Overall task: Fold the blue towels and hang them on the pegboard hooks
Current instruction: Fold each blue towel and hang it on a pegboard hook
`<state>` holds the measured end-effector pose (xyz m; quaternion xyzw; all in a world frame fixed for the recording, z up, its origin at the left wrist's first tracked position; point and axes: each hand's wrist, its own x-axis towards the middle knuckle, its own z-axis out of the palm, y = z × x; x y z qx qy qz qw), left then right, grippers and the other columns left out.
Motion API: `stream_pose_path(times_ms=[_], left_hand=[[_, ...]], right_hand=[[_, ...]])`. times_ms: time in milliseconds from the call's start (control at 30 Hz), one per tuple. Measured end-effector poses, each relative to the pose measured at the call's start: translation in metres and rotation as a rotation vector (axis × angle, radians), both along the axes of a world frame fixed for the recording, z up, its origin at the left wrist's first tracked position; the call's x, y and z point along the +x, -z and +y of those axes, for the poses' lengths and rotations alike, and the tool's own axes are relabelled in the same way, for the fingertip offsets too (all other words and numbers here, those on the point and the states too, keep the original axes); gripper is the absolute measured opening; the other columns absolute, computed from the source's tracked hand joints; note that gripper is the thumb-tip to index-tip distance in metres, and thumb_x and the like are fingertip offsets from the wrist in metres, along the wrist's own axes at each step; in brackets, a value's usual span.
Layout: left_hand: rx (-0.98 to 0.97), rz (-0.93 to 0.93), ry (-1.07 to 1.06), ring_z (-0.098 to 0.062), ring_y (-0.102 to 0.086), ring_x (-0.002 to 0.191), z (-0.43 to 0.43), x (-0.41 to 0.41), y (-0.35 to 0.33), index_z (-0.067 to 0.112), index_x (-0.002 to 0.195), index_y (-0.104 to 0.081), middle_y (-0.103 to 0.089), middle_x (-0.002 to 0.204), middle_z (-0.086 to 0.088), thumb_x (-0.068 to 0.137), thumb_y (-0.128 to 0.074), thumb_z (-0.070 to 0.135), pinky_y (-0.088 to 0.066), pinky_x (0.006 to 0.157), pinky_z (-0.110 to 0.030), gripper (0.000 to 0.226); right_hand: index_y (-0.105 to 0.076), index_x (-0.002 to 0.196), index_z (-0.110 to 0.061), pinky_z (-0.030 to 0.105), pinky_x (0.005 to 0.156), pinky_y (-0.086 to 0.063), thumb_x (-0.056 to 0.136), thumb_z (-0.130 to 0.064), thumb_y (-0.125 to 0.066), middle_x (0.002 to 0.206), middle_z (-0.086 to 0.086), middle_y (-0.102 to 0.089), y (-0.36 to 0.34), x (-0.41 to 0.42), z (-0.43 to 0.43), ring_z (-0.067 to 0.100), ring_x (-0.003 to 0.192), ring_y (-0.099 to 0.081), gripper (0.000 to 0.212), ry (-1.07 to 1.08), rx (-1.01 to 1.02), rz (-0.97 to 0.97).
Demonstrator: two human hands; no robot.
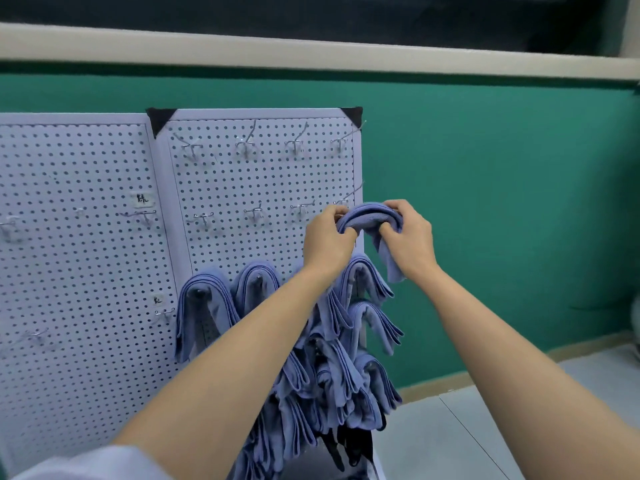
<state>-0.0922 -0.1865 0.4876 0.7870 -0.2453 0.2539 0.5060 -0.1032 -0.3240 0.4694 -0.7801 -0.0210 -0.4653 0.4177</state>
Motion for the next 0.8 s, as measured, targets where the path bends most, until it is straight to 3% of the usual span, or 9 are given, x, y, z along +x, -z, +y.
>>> stream_pose_path(times_ms=[167,333,500,600,700,800], left_hand=[[-0.12,-0.112,0.008,-0.025,-0.062,0.078,-0.032,0.035,-0.047,0.017,0.103,-0.064,-0.067,0.086,-0.001,0.089,-0.049,0.005,-0.054,0.07,-0.041,0.024],[-0.13,-0.159,-0.06,-0.024,-0.061,0.085,-0.057,0.076,-0.076,0.013,0.105,-0.062,-0.067,0.095,-0.004,0.089,-0.043,0.0,-0.053,0.075,-0.038,0.029],[-0.114,-0.088,-0.094,-0.021,-0.054,0.081,-0.072,0.114,-0.065,0.012,0.109,-0.06,-0.065,0.101,-0.006,0.092,-0.039,0.001,-0.043,0.068,-0.03,0.029],[-0.108,-0.047,-0.145,-0.022,-0.056,0.087,-0.07,0.129,-0.045,0.013,0.111,-0.06,-0.065,0.107,-0.005,0.093,-0.039,0.003,-0.044,0.071,-0.03,0.029],[-0.143,-0.079,-0.149,-0.022,-0.056,0.101,-0.069,0.132,-0.026,0.016,0.116,-0.058,-0.063,0.115,-0.002,0.096,-0.043,0.011,-0.043,0.078,-0.03,0.026],[-0.229,-0.108,-0.133,-0.02,-0.056,0.101,-0.072,0.129,-0.016,0.018,0.114,-0.06,-0.063,0.113,0.001,0.095,-0.046,0.012,-0.044,0.076,-0.03,0.023]], right_hand=[[-0.061,0.11,-0.012,0.021,0.079,-0.04,0.083,-0.001,-0.051,0.098,-0.003,-0.062,-0.049,0.034,-0.02,0.016,0.091,-0.055,0.031,0.01,0.026,-0.149],[-0.058,0.114,-0.009,0.021,0.08,-0.039,0.084,0.003,-0.045,0.101,0.0,-0.06,-0.078,0.077,-0.032,0.018,0.092,-0.052,0.035,0.018,0.039,-0.133],[-0.056,0.119,-0.008,0.016,0.074,-0.033,0.088,0.001,-0.046,0.116,0.01,-0.062,-0.068,0.112,-0.042,0.019,0.095,-0.05,0.034,0.005,0.041,-0.004],[-0.055,0.122,-0.01,0.016,0.073,-0.031,0.091,-0.006,-0.05,0.12,0.009,-0.062,-0.051,0.124,-0.043,0.022,0.104,-0.054,0.032,-0.011,-0.023,0.119],[-0.054,0.123,-0.014,0.02,0.075,-0.033,0.092,-0.012,-0.052,0.117,0.006,-0.063,-0.035,0.127,-0.04,0.018,0.095,-0.052,0.031,-0.011,-0.052,0.167],[-0.056,0.12,-0.016,0.024,0.074,-0.035,0.092,-0.011,-0.051,0.112,0.002,-0.064,-0.028,0.124,-0.04,0.016,0.09,-0.051,0.028,0.023,-0.014,0.09]])
